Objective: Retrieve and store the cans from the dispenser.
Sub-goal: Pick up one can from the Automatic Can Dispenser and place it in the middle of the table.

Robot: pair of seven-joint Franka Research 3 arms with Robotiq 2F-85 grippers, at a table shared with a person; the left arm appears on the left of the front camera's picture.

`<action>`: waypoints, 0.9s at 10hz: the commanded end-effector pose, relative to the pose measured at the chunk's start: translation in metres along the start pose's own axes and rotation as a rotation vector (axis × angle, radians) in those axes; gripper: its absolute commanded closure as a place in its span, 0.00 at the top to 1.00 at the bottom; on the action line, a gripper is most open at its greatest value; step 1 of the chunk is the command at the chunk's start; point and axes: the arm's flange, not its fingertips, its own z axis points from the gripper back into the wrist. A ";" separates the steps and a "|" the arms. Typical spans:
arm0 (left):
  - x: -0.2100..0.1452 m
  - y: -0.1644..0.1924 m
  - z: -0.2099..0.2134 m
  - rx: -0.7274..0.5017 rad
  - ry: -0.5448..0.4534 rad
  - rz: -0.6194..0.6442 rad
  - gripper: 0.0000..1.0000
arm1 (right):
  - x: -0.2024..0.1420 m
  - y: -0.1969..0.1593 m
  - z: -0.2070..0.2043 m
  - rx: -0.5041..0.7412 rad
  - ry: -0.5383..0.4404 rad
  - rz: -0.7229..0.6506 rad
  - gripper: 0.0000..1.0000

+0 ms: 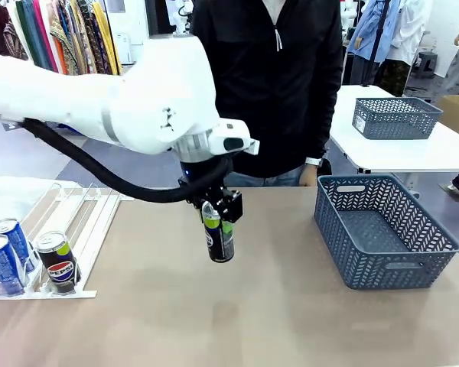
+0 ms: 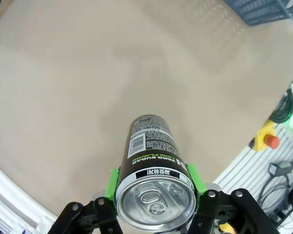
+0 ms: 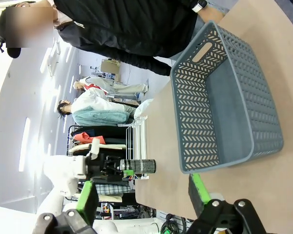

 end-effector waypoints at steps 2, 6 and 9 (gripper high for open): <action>0.018 0.018 -0.010 0.018 0.008 0.024 0.00 | 0.001 0.003 0.002 0.016 -0.005 -0.004 1.00; 0.033 0.023 -0.051 0.059 0.003 0.038 0.00 | 0.001 0.003 0.002 0.016 -0.005 -0.004 1.00; 0.036 0.027 -0.052 0.086 -0.009 0.058 0.00 | 0.001 0.003 0.002 0.016 -0.005 -0.004 1.00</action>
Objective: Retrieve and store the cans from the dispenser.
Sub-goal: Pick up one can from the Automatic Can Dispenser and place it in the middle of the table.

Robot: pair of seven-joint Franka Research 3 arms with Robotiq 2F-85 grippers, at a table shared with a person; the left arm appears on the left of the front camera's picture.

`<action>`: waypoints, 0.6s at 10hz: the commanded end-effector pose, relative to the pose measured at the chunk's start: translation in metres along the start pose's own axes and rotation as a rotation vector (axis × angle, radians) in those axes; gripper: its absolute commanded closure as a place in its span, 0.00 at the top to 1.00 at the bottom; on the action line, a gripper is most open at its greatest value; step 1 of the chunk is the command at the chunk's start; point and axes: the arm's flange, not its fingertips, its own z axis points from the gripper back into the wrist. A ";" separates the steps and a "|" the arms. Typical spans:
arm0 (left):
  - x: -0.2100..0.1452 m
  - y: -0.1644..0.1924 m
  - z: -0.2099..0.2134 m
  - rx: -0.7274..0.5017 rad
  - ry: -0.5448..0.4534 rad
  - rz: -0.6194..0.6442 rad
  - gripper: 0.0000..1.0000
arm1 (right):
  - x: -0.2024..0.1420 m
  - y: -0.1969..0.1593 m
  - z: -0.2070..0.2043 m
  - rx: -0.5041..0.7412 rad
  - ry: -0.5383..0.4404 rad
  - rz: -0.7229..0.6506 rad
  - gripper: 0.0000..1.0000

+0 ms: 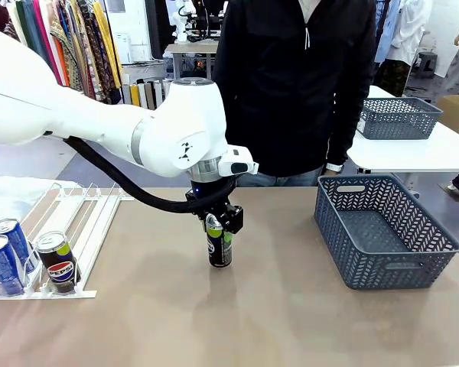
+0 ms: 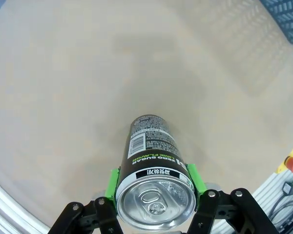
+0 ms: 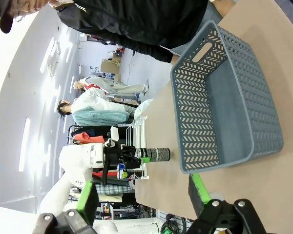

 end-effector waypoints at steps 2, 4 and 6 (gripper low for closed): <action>0.003 0.001 0.009 0.030 -0.021 0.028 0.84 | 0.001 0.003 0.002 0.016 -0.005 -0.005 1.00; 0.003 0.001 0.008 0.037 -0.022 0.025 1.00 | 0.001 0.003 0.002 0.016 -0.005 -0.005 1.00; 0.002 0.002 0.010 0.045 -0.028 0.029 1.00 | 0.001 0.003 0.002 0.016 -0.005 -0.005 1.00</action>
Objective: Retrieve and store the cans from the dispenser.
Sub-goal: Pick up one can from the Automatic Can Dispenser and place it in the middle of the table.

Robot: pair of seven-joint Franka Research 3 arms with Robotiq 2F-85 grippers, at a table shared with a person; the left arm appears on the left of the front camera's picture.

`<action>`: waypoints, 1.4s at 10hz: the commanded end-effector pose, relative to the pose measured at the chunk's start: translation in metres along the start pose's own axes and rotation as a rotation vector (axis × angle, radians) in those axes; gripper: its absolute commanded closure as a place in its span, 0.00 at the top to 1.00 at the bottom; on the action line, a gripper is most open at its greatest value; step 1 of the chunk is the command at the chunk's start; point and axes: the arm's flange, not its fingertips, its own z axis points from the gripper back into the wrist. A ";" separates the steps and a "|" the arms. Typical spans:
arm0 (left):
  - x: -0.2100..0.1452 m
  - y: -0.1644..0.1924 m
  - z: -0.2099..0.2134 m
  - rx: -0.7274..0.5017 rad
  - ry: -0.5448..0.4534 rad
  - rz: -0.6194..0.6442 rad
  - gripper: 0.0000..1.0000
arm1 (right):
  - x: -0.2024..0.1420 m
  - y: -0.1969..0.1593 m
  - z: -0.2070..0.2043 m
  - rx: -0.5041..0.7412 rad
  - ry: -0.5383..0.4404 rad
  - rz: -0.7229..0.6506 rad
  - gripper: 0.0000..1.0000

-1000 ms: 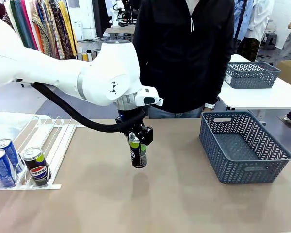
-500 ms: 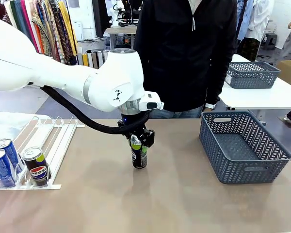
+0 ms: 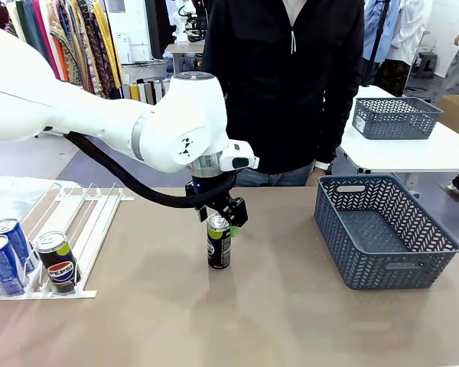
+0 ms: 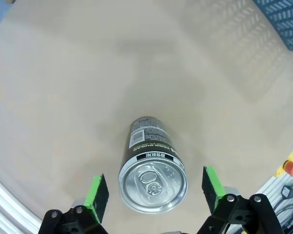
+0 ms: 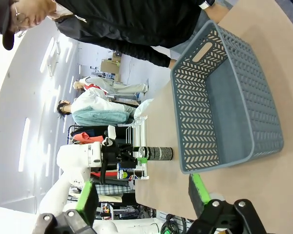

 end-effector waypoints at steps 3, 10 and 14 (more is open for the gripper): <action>-0.034 0.023 0.081 -0.003 -0.072 0.145 1.00 | 0.001 0.003 0.002 0.016 -0.005 -0.005 1.00; -0.303 0.252 0.289 -0.509 -0.228 0.658 1.00 | 0.001 0.003 0.002 0.016 -0.005 -0.005 1.00; -0.447 0.295 0.234 -0.913 -0.527 0.849 1.00 | 0.001 0.003 0.002 0.016 -0.005 -0.005 1.00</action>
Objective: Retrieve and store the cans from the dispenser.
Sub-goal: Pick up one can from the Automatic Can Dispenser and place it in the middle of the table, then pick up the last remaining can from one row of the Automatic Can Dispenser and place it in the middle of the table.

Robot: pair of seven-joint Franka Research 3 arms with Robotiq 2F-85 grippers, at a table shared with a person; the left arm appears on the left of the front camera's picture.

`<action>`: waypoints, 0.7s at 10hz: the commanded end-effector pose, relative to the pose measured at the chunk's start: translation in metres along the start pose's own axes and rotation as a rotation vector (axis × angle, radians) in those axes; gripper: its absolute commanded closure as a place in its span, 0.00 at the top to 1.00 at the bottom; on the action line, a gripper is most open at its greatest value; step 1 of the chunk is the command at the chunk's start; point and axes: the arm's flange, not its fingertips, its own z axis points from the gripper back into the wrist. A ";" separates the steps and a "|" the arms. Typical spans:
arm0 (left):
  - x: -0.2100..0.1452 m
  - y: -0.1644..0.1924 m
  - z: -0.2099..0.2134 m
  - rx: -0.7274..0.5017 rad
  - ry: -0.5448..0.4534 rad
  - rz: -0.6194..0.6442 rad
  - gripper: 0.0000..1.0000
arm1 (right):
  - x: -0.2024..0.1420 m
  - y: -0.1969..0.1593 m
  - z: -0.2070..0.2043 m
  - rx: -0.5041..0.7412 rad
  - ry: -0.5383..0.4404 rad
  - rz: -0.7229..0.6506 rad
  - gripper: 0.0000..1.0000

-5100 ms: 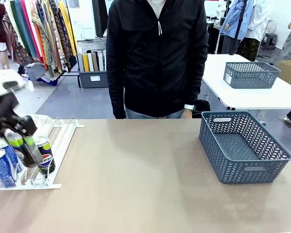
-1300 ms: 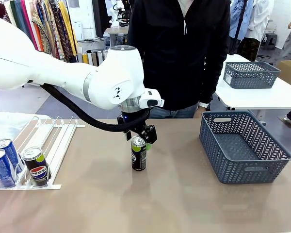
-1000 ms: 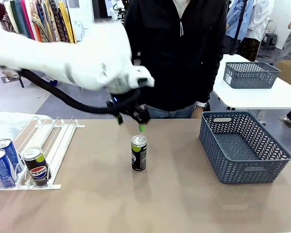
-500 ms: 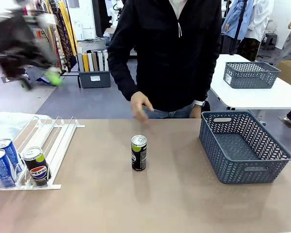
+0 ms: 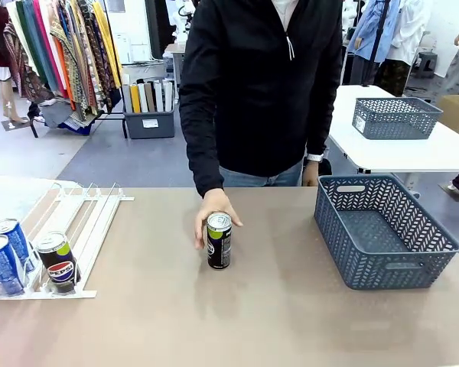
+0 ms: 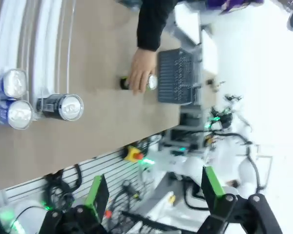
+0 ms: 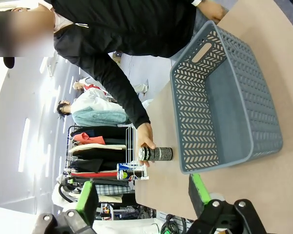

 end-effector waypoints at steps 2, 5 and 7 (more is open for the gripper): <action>-0.015 0.052 -0.009 -0.143 0.039 0.017 1.00 | 0.001 0.003 0.001 0.018 -0.004 -0.003 1.00; -0.018 0.051 -0.005 -0.121 -0.009 0.045 1.00 | 0.001 0.003 0.001 0.018 -0.004 -0.003 1.00; -0.018 0.051 -0.005 -0.121 -0.009 0.045 1.00 | 0.001 0.003 0.001 0.018 -0.004 -0.003 1.00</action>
